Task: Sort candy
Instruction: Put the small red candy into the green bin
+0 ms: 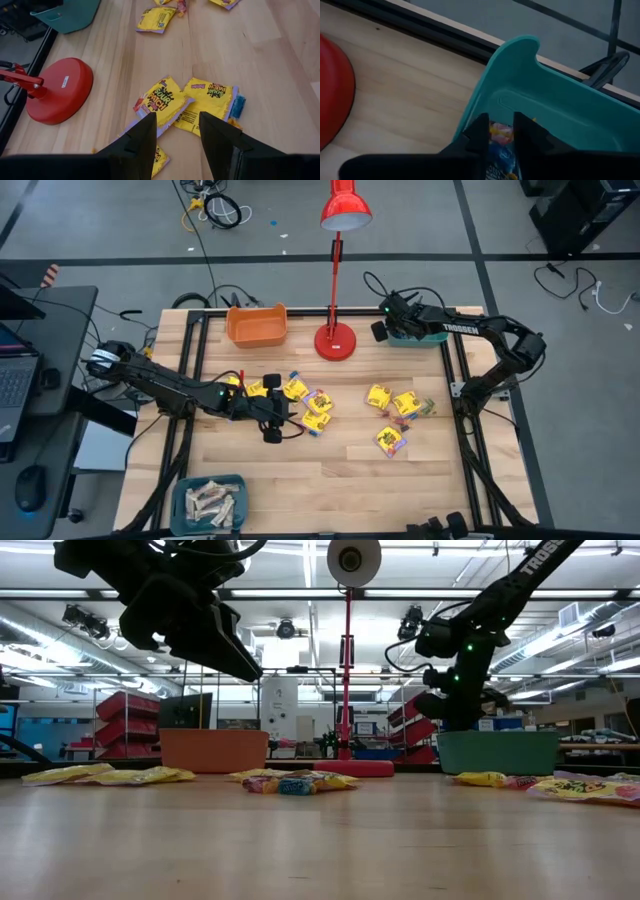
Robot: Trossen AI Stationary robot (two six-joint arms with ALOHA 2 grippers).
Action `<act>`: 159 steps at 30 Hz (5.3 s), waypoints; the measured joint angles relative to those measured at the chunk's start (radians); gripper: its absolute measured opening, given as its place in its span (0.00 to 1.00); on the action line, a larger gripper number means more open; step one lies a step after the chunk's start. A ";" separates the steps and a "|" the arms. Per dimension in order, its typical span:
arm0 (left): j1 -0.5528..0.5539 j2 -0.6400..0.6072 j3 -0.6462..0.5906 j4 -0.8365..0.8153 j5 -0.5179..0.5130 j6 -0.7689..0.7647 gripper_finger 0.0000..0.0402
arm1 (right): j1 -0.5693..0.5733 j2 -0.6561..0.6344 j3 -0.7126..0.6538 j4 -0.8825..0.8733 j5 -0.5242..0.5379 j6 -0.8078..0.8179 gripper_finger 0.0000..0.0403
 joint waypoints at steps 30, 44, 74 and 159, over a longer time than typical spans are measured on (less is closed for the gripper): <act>0.000 0.000 0.000 -0.020 0.011 -0.015 0.38 | 0.059 -0.081 0.000 0.009 0.042 0.026 0.34; 0.000 0.000 0.000 -0.058 0.186 -0.028 0.38 | 0.297 -0.382 0.000 -0.007 0.051 0.014 0.33; 0.000 0.251 0.000 0.075 0.227 0.079 0.38 | 0.916 -0.425 0.000 0.099 0.093 0.027 0.32; 0.001 0.273 -0.001 -0.010 0.115 -0.014 0.20 | 0.985 -0.425 0.000 0.121 0.153 0.053 0.32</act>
